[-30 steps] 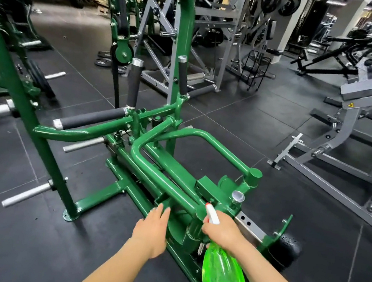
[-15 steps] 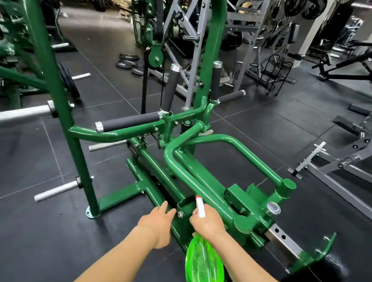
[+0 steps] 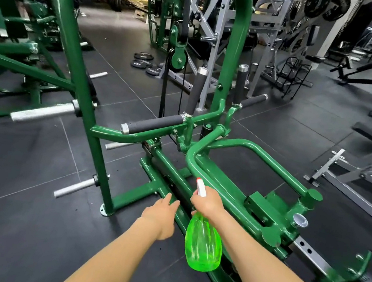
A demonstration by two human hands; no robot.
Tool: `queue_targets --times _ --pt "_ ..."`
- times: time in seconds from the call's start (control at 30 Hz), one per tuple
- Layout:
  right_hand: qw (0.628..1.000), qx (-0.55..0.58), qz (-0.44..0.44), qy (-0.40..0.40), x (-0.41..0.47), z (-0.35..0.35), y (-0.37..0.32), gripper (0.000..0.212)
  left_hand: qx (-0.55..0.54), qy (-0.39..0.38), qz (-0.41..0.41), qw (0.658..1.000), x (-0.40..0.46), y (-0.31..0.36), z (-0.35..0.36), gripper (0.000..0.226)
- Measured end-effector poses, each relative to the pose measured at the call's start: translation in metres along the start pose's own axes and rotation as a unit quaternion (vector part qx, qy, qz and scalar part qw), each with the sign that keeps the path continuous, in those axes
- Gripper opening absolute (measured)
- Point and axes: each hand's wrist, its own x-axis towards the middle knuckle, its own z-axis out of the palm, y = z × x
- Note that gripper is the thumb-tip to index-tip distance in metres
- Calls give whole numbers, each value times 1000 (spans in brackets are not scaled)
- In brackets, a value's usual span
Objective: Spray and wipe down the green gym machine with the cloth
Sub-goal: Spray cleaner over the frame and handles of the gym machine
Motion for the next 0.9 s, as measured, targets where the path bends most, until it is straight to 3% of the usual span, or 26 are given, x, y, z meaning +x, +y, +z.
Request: queue_targets --times 0.1,0.37,0.5,0.7,0.9 --pt "1000 22 6 -3 5 -8 -6 9 -5 6 3 1000 6 -1 -5 75" --pt "997 78 4 -13 36 -48 -19 7 -42 45 24 998 30 18 -34 76" --pt "997 38 43 -57 67 -61 -30 39 -49 52 17 997 50 24 -49 77" --pt "999 -1 32 -28 112 -84 -43 45 -42 45 1 998 89 20 -74 76" --pt "998 26 50 -24 162 -103 -40 18 -27 58 -7 998 133 25 -91 71"
